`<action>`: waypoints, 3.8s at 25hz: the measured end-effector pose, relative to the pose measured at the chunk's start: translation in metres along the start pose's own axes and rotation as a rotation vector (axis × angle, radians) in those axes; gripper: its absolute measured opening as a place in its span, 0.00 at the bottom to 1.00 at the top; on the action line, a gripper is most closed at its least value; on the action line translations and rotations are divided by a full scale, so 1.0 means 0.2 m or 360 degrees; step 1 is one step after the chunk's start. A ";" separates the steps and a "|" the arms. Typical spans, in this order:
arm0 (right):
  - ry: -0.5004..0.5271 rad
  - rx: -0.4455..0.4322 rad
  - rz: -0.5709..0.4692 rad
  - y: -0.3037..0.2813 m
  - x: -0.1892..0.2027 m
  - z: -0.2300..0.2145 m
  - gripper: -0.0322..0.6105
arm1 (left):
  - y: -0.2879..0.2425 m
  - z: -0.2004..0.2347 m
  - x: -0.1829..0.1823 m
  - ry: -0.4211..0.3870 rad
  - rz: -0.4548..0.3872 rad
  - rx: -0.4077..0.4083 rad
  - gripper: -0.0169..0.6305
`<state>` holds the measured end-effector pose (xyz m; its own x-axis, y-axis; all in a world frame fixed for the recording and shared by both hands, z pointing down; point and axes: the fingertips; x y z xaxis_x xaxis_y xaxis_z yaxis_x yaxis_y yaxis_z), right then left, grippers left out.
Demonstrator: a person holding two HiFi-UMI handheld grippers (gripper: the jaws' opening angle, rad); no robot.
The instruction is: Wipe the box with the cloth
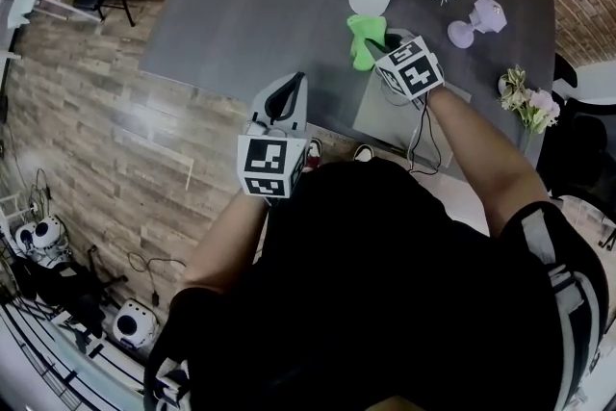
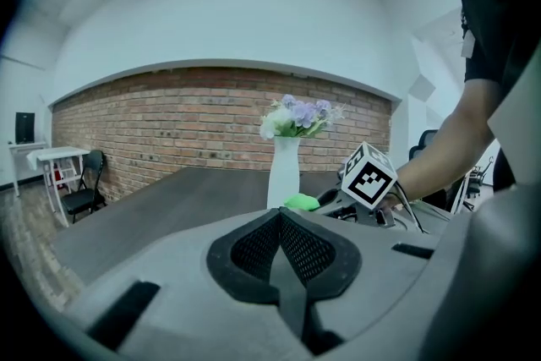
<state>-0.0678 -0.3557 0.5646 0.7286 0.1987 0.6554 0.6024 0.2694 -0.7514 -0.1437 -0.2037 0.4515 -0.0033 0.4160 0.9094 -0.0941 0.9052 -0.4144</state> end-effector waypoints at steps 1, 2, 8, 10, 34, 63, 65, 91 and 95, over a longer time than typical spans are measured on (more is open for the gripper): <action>-0.0004 0.0009 0.0001 0.00 0.00 -0.02 0.11 | 0.01 -0.01 0.00 -0.0005 0.0003 -0.0011 0.04; -0.0011 0.0019 0.0005 0.00 0.01 -0.03 0.11 | 0.01 -0.01 0.01 -0.0007 0.0008 -0.0021 0.04; -0.0062 0.0070 0.0016 0.01 0.05 -0.13 0.11 | 0.02 0.01 -0.03 -0.0025 0.0000 -0.0063 0.04; -0.0075 0.0090 0.0013 0.03 0.06 -0.16 0.11 | 0.01 0.00 -0.06 -0.0044 -0.0014 -0.0054 0.04; -0.0453 0.0466 0.0140 0.62 0.84 -0.51 0.11 | -0.36 -0.61 -0.13 -0.0333 0.0052 0.0436 0.04; -0.0944 0.0698 0.0165 1.01 1.27 -0.04 0.11 | -0.38 -0.88 -0.03 -0.0515 0.0119 0.0940 0.04; -0.1019 0.0727 0.0167 1.03 1.29 0.03 0.11 | -0.36 -0.85 -0.02 -0.0529 0.0123 0.0965 0.04; -0.1281 0.1136 0.0383 1.39 1.36 -0.05 0.11 | -0.23 -0.35 0.04 -0.0413 0.0093 0.0872 0.04; -0.1145 0.1067 0.0358 1.24 1.17 -0.22 0.11 | -0.23 -0.23 0.02 -0.0361 0.0073 0.0744 0.04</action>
<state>0.2676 -0.2845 0.5283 0.2996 0.7720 0.5606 0.0062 0.5860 -0.8103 -0.0936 -0.2401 0.4727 -0.2286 0.3783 0.8970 -0.5231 0.7294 -0.4409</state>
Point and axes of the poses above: the fingertips, and each gripper's own axes: y backward along the fingers, z to its left, x out of its underside, and after that the axes turned 6 degrees about z, right-handed
